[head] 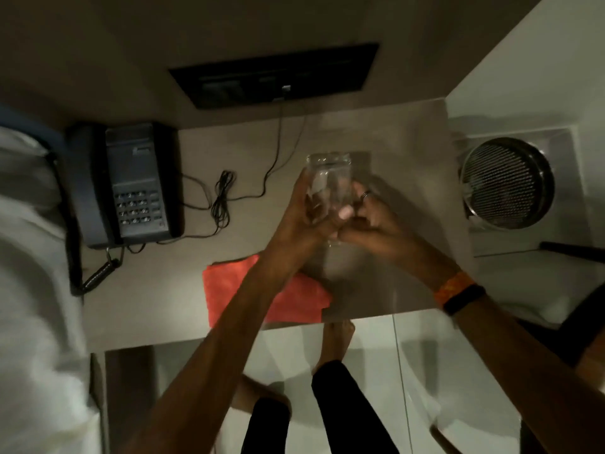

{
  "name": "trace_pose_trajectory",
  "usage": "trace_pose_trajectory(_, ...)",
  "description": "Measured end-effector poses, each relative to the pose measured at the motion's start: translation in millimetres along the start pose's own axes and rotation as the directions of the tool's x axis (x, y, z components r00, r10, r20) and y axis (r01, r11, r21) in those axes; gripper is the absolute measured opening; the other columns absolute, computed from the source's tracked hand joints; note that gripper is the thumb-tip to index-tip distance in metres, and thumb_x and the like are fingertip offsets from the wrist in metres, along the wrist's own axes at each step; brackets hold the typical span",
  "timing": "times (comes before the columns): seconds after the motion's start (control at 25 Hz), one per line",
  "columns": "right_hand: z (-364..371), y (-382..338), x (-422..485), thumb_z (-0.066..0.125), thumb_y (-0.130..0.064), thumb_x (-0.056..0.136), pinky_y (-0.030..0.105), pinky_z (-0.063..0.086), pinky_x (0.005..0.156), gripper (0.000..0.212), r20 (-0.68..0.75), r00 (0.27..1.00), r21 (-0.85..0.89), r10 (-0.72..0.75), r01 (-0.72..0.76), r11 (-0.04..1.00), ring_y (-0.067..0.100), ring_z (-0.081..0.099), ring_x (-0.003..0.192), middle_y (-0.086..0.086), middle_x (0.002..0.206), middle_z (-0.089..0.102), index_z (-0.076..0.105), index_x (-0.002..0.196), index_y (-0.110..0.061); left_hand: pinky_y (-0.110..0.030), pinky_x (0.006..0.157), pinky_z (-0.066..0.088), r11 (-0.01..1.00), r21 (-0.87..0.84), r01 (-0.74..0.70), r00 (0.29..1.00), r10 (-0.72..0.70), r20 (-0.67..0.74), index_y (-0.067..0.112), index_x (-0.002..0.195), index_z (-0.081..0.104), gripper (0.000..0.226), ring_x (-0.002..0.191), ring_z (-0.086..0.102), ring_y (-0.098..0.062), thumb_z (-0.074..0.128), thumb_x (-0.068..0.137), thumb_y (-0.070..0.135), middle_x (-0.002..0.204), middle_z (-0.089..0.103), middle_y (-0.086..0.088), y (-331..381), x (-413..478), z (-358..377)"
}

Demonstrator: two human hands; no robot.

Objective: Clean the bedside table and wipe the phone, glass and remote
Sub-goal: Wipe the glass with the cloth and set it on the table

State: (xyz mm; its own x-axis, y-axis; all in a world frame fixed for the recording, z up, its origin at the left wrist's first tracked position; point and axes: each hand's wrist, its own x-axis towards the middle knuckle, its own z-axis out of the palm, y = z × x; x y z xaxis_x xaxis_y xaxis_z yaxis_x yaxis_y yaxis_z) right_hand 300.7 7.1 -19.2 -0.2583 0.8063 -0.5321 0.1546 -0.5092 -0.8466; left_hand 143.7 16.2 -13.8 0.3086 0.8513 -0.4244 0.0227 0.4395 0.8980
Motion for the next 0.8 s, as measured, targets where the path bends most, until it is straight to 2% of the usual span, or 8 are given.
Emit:
trace_pose_trajectory(0.08, -34.6, -2.0, 17.2, 0.068, 0.015, 0.086, 0.028, 0.057, 0.099, 0.071, -0.119, 0.993, -0.103, -0.008, -0.004, 0.995, 0.015, 0.067, 0.113, 0.009, 0.126, 0.066, 0.037, 0.143, -0.014, -0.027, 0.087, 0.059, 0.995, 0.09, -0.052, 0.986, 0.037, 0.164, 0.011, 0.157, 0.018, 0.08, 0.115, 0.068, -0.009, 0.063, 0.093, -0.006, 0.132, 0.061, -0.01, 11.8, 46.5, 12.0)
trace_pose_trajectory(0.2, -75.7, 9.4, 43.5, 0.068, -0.003, 0.094, 0.049, 0.048, 0.112, 0.06, -0.363, 0.928, -0.35, -0.083, -0.053, 0.935, 0.035, 0.058, 0.13, 0.021, 0.139, 0.059, 0.039, 0.146, 0.0, -0.037, 0.102, 0.055, 0.929, 0.321, -0.186, 0.972, 0.126, 0.198, 0.009, 0.159, 0.01, 0.089, 0.127, 0.061, -0.026, 0.069, 0.093, 0.009, 0.144, 0.054, -0.017, 14.7, 103.7, 39.5)
trace_pose_trajectory(0.32, -93.3, 19.1, 60.1, 0.061, -0.004, 0.099, 0.043, 0.046, 0.116, 0.071, -0.398, 0.89, -0.283, -0.222, 0.112, 0.953, 0.026, 0.054, 0.138, 0.015, 0.15, 0.051, 0.019, 0.157, -0.004, -0.025, 0.105, 0.052, 0.848, 0.439, -0.296, 0.955, 0.253, 0.156, 0.009, 0.156, 0.017, 0.084, 0.132, 0.056, -0.024, 0.07, 0.091, 0.023, 0.147, 0.052, -0.017, -1.1, 138.0, 59.9)
trace_pose_trajectory(0.44, -93.7, 35.5, 72.8, 0.053, -0.006, 0.104, 0.049, 0.039, 0.121, 0.073, -0.389, 0.87, -0.313, -0.302, 0.184, 0.932, 0.032, 0.045, 0.145, 0.022, 0.158, 0.04, 0.006, 0.159, -0.001, 0.0, 0.102, 0.037, 0.826, 0.428, -0.368, 0.93, 0.33, 0.163, 0.021, 0.152, 0.01, 0.09, 0.136, 0.043, -0.013, 0.067, 0.088, 0.05, 0.154, 0.041, -0.019, -25.5, 149.5, 62.0)
trace_pose_trajectory(0.56, -91.6, 49.3, 79.7, 0.049, -0.008, 0.106, 0.052, 0.038, 0.121, 0.07, -0.395, 0.87, -0.297, -0.293, 0.181, 0.938, 0.036, 0.044, 0.145, 0.025, 0.159, 0.038, 0.005, 0.159, 0.001, 0.003, 0.1, 0.034, 0.821, 0.428, -0.379, 0.924, 0.359, 0.129, 0.014, 0.155, 0.01, 0.09, 0.138, 0.043, -0.016, 0.064, 0.088, 0.038, 0.155, 0.038, -0.021, -39.0, 155.4, 61.6)
trace_pose_trajectory(0.68, -81.9, 46.3, 74.7, 0.055, -0.008, 0.103, 0.028, 0.043, 0.118, 0.073, -0.451, 0.849, -0.294, -0.275, 0.149, 0.944, 0.026, 0.046, 0.143, 0.024, 0.159, 0.037, 0.01, 0.16, 0.001, -0.004, 0.108, 0.033, 0.838, 0.425, -0.342, 0.937, 0.338, 0.088, 0.01, 0.16, 0.005, 0.097, 0.148, 0.034, -0.025, 0.072, 0.091, 0.022, 0.163, 0.025, -0.019, -40.8, 148.3, 59.2)
trace_pose_trajectory(0.72, -76.5, 45.4, 67.9, 0.06, -0.007, 0.099, 0.014, 0.041, 0.115, 0.078, -0.491, 0.827, -0.296, -0.275, 0.138, 0.945, 0.021, 0.043, 0.144, 0.023, 0.161, 0.034, 0.012, 0.16, 0.001, -0.013, 0.113, 0.033, 0.844, 0.426, -0.326, 0.941, 0.332, 0.064, 0.01, 0.16, 0.003, 0.097, 0.151, 0.029, -0.025, 0.071, 0.092, 0.023, 0.165, 0.021, -0.017, -41.6, 140.3, 56.4)
trace_pose_trajectory(0.8, -59.6, 46.0, 48.8, 0.069, -0.008, 0.092, 0.003, 0.033, 0.112, 0.081, -0.57, 0.749, -0.389, -0.337, 0.115, 0.914, 0.017, 0.037, 0.146, 0.02, 0.161, 0.033, 0.022, 0.158, 0.0, -0.035, 0.119, 0.034, 0.801, 0.535, -0.269, 0.936, 0.347, -0.049, 0.012, 0.161, 0.008, 0.088, 0.152, 0.026, -0.026, 0.064, 0.097, 0.033, 0.166, 0.02, -0.013, -46.8, 110.4, 42.3)
